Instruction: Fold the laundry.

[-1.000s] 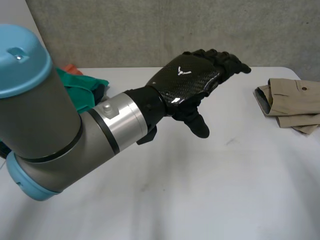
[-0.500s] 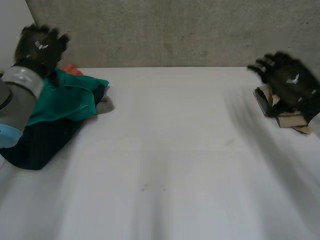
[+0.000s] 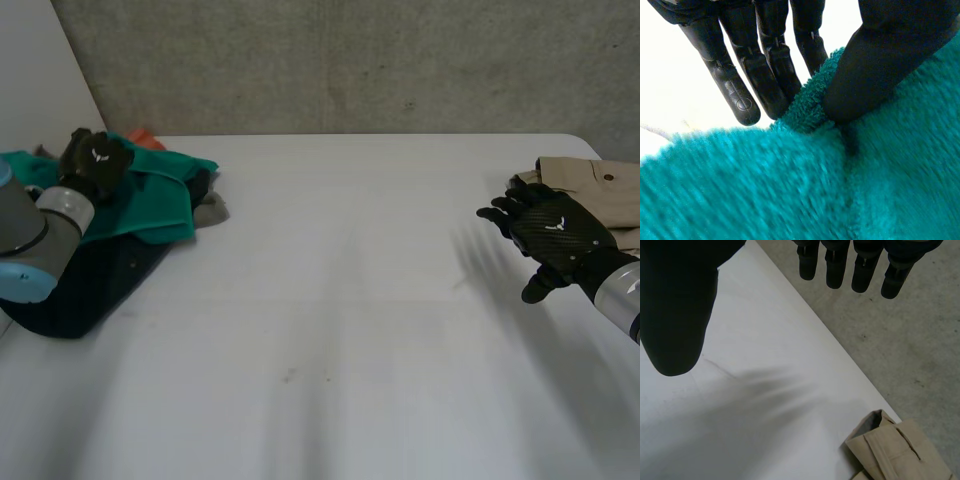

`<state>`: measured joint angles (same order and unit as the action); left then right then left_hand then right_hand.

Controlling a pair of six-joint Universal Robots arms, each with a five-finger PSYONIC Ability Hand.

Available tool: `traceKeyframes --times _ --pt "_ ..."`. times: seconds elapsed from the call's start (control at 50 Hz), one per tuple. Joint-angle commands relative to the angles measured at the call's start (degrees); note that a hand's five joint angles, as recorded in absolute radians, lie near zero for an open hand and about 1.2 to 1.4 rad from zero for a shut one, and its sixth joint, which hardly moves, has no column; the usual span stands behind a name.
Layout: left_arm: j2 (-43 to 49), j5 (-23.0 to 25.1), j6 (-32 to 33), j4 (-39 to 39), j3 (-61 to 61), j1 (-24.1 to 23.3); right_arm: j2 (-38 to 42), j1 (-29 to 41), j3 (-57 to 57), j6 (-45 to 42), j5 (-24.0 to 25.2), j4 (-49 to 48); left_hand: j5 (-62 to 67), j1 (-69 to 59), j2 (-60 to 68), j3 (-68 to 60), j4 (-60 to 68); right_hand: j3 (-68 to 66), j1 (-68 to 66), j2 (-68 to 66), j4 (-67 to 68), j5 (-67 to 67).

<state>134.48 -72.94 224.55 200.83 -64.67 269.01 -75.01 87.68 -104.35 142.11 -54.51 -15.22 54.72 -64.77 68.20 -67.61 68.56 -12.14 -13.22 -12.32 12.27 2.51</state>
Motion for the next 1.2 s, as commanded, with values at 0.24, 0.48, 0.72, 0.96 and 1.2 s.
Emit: traceKeyframes --times 0.24,0.48,0.72,0.96,1.2 --pt "-33.05 -0.19 -42.34 4.13 -15.84 -19.30 -1.27 -0.14 0.37 0.80 -6.66 -0.42 15.28 -15.23 11.80 -12.39 11.44 2.14 3.22 2.32 -2.27 -2.51" --pt "-33.23 -0.45 -33.75 -0.17 -16.19 -27.74 -2.95 -0.58 9.23 22.13 -3.95 11.95 15.28 -15.23 11.80 -12.39 11.44 2.14 3.22 2.32 -2.27 -2.51" --pt "-34.81 -0.89 -32.16 -8.62 -18.65 -34.95 8.46 7.84 22.07 31.46 5.21 17.42 15.28 -15.23 11.80 -12.39 11.44 2.14 3.22 2.32 -2.27 -2.51" --pt "-37.89 -1.07 -32.16 -8.35 -22.17 -34.87 15.60 17.62 22.96 34.90 4.07 19.09 15.28 -15.23 11.80 -12.39 11.44 -28.83 -27.75 -28.65 28.70 28.46" --pt "-36.83 -1.24 -26.45 -8.79 -22.17 -31.88 5.77 8.13 22.97 28.14 -6.75 19.88 15.28 -15.23 11.80 -12.39 11.44 -0.97 0.10 -0.80 0.85 0.61"
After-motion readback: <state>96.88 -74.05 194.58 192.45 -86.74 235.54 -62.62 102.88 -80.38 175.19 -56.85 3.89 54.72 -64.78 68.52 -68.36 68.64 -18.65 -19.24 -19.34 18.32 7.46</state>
